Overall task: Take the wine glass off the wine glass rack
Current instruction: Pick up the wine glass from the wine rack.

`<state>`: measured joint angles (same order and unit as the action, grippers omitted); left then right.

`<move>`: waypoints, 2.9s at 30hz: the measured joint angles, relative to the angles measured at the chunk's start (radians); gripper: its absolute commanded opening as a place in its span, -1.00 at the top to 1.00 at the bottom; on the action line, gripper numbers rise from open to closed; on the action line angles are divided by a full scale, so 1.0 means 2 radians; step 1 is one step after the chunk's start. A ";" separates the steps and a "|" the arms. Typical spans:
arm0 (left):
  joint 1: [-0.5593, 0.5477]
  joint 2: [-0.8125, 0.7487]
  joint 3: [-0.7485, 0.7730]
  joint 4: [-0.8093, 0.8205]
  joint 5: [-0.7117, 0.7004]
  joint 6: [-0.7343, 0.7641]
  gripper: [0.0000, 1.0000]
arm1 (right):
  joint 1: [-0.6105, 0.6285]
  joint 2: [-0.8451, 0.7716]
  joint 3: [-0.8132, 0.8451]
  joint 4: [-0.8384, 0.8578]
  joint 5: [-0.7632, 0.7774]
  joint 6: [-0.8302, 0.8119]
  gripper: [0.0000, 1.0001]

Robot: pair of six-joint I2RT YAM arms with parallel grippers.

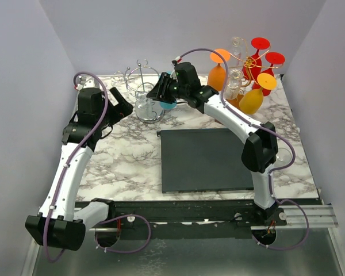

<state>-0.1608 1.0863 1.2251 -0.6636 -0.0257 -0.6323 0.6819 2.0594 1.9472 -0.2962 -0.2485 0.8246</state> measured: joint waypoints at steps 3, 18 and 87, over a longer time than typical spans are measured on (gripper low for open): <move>0.015 0.000 -0.012 0.020 0.037 -0.008 -0.97 | -0.002 0.002 0.000 0.007 -0.011 0.006 0.15; 0.060 0.019 -0.042 0.092 0.157 -0.047 -0.96 | -0.005 0.017 0.000 0.025 -0.042 0.029 0.37; 0.070 0.090 -0.054 0.185 0.258 -0.103 -0.72 | -0.014 0.003 -0.045 0.079 -0.105 0.086 0.99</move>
<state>-0.0216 1.2667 1.1175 -0.2928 0.4896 -0.8379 0.6533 2.0659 1.8580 -0.1375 -0.4591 0.9958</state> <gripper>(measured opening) 0.878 0.078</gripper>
